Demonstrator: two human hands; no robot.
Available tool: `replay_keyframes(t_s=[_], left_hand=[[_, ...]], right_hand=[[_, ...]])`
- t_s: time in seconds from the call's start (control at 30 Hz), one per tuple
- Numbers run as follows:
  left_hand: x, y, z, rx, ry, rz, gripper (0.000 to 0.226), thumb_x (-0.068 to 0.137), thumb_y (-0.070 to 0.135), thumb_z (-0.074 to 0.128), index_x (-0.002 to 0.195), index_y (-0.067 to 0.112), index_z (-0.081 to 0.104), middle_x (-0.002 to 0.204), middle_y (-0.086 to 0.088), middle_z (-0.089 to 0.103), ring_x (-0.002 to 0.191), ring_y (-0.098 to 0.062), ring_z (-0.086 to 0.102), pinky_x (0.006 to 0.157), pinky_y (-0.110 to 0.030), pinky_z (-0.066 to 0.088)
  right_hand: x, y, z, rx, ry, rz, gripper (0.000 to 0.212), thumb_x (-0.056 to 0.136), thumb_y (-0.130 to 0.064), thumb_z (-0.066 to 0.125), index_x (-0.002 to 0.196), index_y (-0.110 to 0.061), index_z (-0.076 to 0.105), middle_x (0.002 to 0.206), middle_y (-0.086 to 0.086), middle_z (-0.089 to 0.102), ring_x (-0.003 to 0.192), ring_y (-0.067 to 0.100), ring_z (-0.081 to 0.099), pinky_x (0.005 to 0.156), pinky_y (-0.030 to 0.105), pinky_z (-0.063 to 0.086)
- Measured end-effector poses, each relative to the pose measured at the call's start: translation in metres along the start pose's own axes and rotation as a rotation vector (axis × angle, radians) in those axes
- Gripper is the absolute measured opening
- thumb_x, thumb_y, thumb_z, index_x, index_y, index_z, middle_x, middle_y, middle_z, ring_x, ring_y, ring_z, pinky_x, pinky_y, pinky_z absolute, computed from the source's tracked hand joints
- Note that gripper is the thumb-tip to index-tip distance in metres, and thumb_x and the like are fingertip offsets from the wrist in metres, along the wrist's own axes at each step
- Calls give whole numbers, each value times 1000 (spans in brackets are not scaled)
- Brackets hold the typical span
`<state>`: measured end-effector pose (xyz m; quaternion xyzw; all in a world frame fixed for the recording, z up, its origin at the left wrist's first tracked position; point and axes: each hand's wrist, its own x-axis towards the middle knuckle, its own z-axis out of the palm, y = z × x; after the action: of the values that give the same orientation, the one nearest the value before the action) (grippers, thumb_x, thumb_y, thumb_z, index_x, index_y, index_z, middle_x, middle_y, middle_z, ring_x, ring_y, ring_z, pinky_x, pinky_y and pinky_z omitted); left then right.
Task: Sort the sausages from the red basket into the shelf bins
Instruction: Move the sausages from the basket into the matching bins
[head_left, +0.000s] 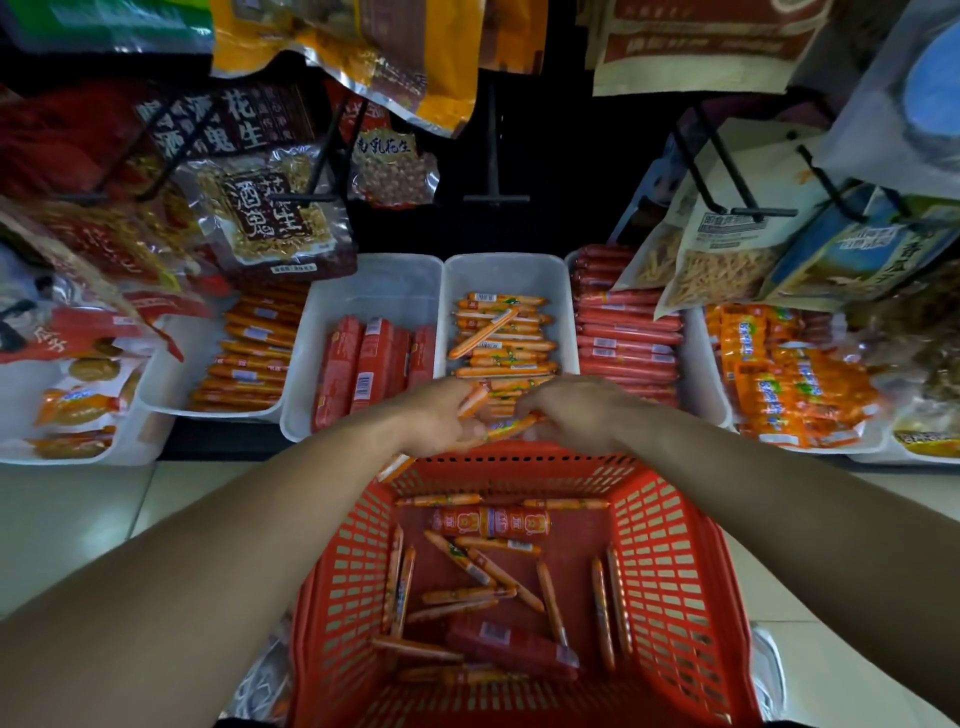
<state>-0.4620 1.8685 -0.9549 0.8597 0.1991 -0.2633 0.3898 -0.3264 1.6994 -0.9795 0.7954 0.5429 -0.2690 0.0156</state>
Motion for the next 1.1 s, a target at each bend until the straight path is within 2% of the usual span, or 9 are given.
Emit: replay_keyframes(t_s=[0.13,0.3,0.43,0.53,0.6,0.67,0.73,0.93,1.1], left_hand=[[-5,-19,-23,-132,255,-95,29,99,40,55,98,13,63,94,-15,70,90,-31,70,84,-49,57],[-5,-5,-22,-215,377,-113,44,100,52,46,94,18,74,76,-9,63,67,-21,59,58,-30,41],[24,5,-18,-485,510,-98,38,97,44,58,85,13,75,60,2,62,54,-12,57,48,-20,42],[47,4,-12,-702,402,-93,26,89,32,73,94,7,75,74,-6,70,63,-14,63,52,-21,48],[58,-4,-3,-613,348,-108,28,82,27,81,104,11,74,88,-3,74,74,-12,69,63,-23,54],[63,-16,2,-355,342,-166,47,74,34,86,114,15,71,107,0,70,96,-15,68,82,-27,52],[59,-25,-1,-89,355,-186,54,75,39,85,120,16,66,118,0,66,108,-18,63,88,-28,47],[15,-20,-10,75,289,-101,27,89,31,71,113,17,70,115,-1,68,107,-19,63,96,-37,50],[-34,-17,31,182,162,-88,12,90,35,69,99,26,68,109,3,69,99,-15,64,89,-34,52]], right_hand=[[11,21,-3,32,55,169,35,98,-44,53,131,-34,56,130,2,61,117,26,56,83,34,45],[25,19,6,-25,88,267,57,91,-52,58,140,-27,46,139,7,51,124,32,52,93,43,49],[9,36,7,43,149,278,46,94,-47,52,135,-25,52,135,6,52,123,31,52,94,44,49],[-6,56,6,93,156,334,41,92,-45,52,127,-24,58,132,6,57,118,31,56,92,44,51],[-12,66,8,140,170,354,36,91,-46,52,118,-24,61,127,7,61,112,32,60,88,44,52],[-15,68,8,144,176,385,33,90,-42,54,115,-21,61,123,9,62,109,32,61,85,42,52],[-14,65,8,112,152,399,34,90,-40,54,117,-21,61,124,10,61,110,33,60,85,42,52],[-16,25,1,-24,46,294,36,93,-38,51,124,-22,57,127,7,55,116,30,57,87,42,51],[-47,-14,10,-48,42,183,34,93,-35,50,123,-21,58,122,7,57,116,29,57,88,42,52]])
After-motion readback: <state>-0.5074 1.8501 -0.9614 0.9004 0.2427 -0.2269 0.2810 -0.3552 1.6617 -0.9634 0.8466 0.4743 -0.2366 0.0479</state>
